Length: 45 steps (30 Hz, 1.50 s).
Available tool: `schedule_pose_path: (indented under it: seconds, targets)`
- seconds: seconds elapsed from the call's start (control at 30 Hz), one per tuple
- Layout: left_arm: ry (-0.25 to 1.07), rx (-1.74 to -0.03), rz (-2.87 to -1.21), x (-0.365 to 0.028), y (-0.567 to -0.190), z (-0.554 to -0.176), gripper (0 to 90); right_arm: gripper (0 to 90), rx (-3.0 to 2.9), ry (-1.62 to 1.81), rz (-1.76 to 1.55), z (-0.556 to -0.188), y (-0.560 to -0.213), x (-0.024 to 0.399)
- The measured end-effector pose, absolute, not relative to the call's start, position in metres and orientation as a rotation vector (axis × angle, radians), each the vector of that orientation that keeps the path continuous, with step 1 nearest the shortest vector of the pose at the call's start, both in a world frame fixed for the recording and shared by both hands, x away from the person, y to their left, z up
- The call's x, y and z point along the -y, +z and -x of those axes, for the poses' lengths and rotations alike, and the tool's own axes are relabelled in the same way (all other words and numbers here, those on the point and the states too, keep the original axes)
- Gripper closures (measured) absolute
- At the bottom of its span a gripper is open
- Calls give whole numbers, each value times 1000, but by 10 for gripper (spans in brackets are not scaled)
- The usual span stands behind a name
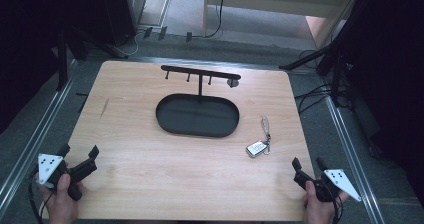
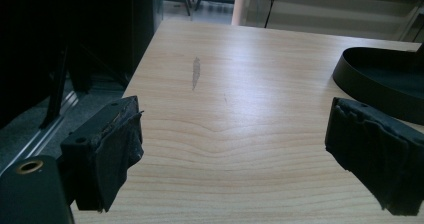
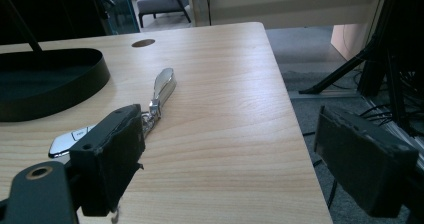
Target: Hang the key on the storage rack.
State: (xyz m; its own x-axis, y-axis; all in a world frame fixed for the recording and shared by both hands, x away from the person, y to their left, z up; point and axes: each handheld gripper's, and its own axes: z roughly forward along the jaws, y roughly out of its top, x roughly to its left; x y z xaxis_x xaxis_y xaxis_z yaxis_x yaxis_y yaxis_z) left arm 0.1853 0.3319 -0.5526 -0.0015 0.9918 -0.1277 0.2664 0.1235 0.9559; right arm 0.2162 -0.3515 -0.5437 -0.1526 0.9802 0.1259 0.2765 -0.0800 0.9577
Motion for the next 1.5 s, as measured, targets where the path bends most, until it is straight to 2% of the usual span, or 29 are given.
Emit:
schedule_pose_path:
  seconds: [0.57, 1.5]
  targets:
    - [926, -1439, -1321, -333, -553, -186, 86, 132, -1689, 1108, -1453, -244, -538, 336]
    - [893, -1429, -1322, -335, -553, -187, 86, 172, -2217, 462, -1529, -353, -488, 279]
